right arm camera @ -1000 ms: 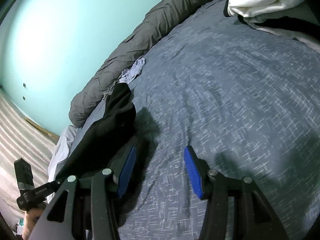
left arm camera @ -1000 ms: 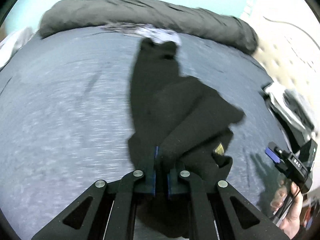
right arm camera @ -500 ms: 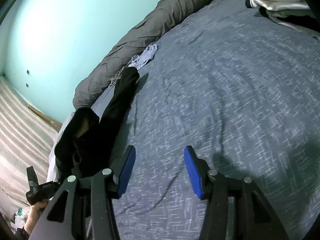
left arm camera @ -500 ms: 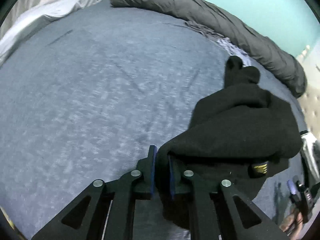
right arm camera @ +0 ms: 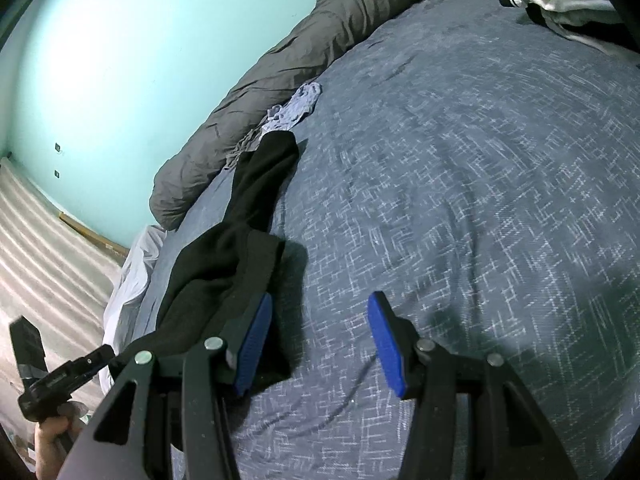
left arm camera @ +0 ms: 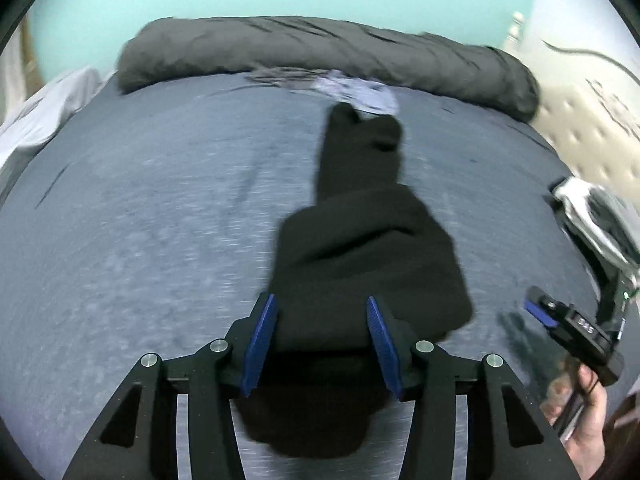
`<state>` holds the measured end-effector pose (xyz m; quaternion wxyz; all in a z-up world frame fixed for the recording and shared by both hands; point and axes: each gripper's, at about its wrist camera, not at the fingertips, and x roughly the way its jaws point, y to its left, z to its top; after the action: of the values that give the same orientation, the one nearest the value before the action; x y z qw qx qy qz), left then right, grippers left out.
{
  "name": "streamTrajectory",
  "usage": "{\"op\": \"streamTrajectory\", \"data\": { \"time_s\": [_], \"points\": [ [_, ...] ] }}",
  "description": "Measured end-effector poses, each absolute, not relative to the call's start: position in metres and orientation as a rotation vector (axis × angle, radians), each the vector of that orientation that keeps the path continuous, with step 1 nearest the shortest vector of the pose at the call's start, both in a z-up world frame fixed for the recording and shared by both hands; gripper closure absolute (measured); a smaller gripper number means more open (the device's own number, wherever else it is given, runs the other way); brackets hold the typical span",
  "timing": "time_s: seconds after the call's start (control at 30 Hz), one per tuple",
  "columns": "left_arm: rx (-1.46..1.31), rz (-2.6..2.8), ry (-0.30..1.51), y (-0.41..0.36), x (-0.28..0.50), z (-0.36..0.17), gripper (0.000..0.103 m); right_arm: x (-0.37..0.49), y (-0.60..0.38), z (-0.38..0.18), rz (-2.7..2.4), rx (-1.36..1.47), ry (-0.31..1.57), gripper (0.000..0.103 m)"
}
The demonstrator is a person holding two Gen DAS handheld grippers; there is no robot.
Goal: Fold clothes
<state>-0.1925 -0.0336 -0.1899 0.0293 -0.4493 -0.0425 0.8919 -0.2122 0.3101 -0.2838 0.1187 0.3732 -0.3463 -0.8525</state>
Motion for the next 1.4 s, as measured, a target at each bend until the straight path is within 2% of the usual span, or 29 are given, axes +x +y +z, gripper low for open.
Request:
{"op": "streamTrajectory", "data": {
  "time_s": [0.03,0.1,0.17,0.3,0.5,0.77,0.83,0.9,1.03,1.07,1.1,1.4],
  "points": [
    [-1.398,2.725,-0.111,-0.023,-0.196,-0.193,0.045,-0.212,0.313,-0.284,-2.493,1.092,-1.021,0.052],
    [-1.43,2.677,-0.024,0.005,-0.202,-0.203,0.031,-0.213,0.315,-0.284,-2.493,1.09,-1.032,0.052],
    [-1.463,2.644,0.102,0.029,-0.206,-0.216,0.026,-0.213,0.318,-0.284,-2.49,1.088,-1.041,0.052],
    [-1.473,2.629,0.388,0.068,-0.214,-0.237,0.025,-0.212,0.322,-0.284,-2.485,1.086,-1.056,0.052],
    [-1.416,2.612,0.65,0.1,-0.225,-0.252,0.025,-0.211,0.332,-0.285,-2.487,1.083,-1.082,0.052],
    [-1.479,2.535,0.695,0.098,-0.237,-0.277,0.025,-0.211,0.337,-0.288,-2.478,1.09,-1.102,0.052],
    [-1.473,2.528,0.705,0.097,-0.238,-0.28,0.033,-0.212,0.336,-0.288,-2.477,1.094,-1.101,0.052],
    [-1.467,2.532,0.705,0.093,-0.24,-0.28,0.06,-0.212,0.335,-0.289,-2.476,1.098,-1.1,0.052],
    [-1.453,2.551,0.607,0.078,-0.245,-0.268,0.079,-0.213,0.334,-0.291,-2.474,1.105,-1.096,0.052],
    [-1.445,2.563,0.574,0.071,-0.245,-0.262,0.089,-0.214,0.333,-0.291,-2.473,1.107,-1.095,0.052],
    [-1.432,2.593,0.54,0.06,-0.245,-0.253,0.093,-0.214,0.333,-0.291,-2.472,1.108,-1.092,0.052],
    [-1.305,2.839,0.22,-0.039,-0.237,-0.176,0.096,-0.215,0.326,-0.293,-2.467,1.12,-1.071,0.052]
  ]
}}
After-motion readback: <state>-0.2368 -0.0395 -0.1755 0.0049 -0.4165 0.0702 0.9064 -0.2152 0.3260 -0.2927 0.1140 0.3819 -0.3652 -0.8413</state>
